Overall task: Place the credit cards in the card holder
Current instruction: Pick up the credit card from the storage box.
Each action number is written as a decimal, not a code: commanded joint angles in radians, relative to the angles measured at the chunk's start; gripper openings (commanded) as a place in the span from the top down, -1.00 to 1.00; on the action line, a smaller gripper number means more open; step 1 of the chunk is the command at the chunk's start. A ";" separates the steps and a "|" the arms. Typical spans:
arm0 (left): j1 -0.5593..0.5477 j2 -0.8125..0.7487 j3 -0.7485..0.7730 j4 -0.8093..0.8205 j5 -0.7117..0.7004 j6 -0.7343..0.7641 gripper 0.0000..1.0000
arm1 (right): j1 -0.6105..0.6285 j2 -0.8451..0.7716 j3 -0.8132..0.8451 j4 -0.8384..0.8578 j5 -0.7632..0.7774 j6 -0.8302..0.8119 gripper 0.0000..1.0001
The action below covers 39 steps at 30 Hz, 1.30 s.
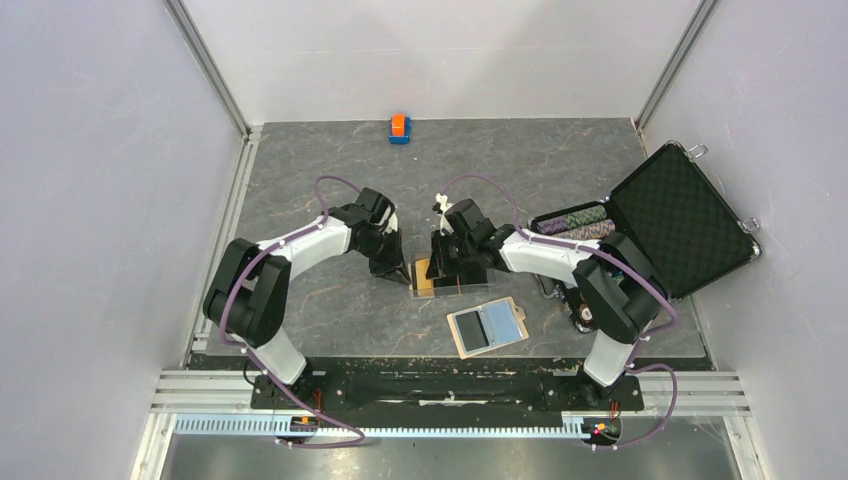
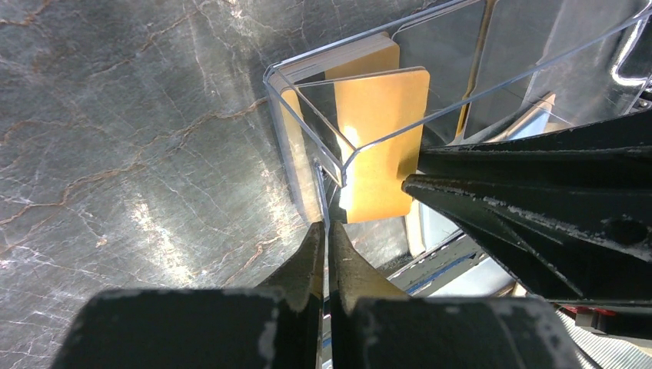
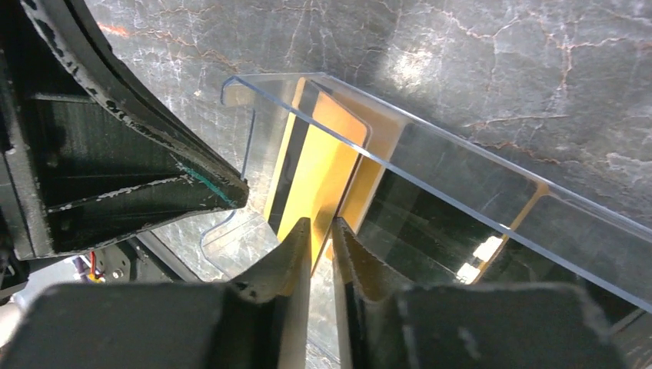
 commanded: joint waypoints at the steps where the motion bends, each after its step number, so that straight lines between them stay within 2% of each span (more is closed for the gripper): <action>1: -0.008 0.034 -0.002 -0.006 -0.016 0.051 0.93 | 0.012 -0.034 0.030 0.044 -0.052 0.020 0.58; 4: -0.008 0.035 0.000 -0.006 -0.015 0.051 0.93 | 0.012 -0.033 0.036 0.038 -0.051 0.015 0.37; 8: -0.008 0.037 0.001 -0.007 -0.015 0.054 0.93 | 0.012 -0.027 0.030 0.027 -0.046 0.000 0.26; 12: -0.008 0.040 0.001 -0.011 -0.018 0.059 0.93 | 0.012 -0.027 0.013 0.082 -0.082 0.023 0.49; 14: -0.008 0.040 0.000 -0.011 -0.019 0.061 0.93 | 0.012 -0.021 0.021 0.083 -0.083 0.027 0.51; 21: -0.008 0.037 -0.002 -0.015 -0.026 0.061 0.93 | 0.012 0.006 0.064 -0.078 0.066 -0.042 0.07; 24: -0.008 0.036 0.001 -0.020 -0.028 0.064 0.93 | 0.017 0.028 0.065 -0.107 0.089 -0.060 -0.02; 28: -0.008 0.039 0.003 -0.022 -0.029 0.067 0.93 | 0.029 0.068 0.070 -0.092 0.057 -0.064 -0.01; 32: -0.008 0.040 0.003 -0.022 -0.029 0.066 0.93 | 0.043 0.106 0.083 -0.073 0.032 -0.053 0.20; 35: -0.008 0.036 0.002 -0.022 -0.030 0.065 0.93 | 0.044 0.113 0.088 -0.073 0.033 -0.052 0.73; 37: -0.008 0.035 0.001 -0.022 -0.032 0.065 0.93 | 0.044 0.104 0.093 -0.078 0.039 -0.052 1.00; 39: -0.008 0.037 0.000 -0.022 -0.033 0.065 0.93 | 0.045 0.094 0.105 -0.093 0.048 -0.055 1.00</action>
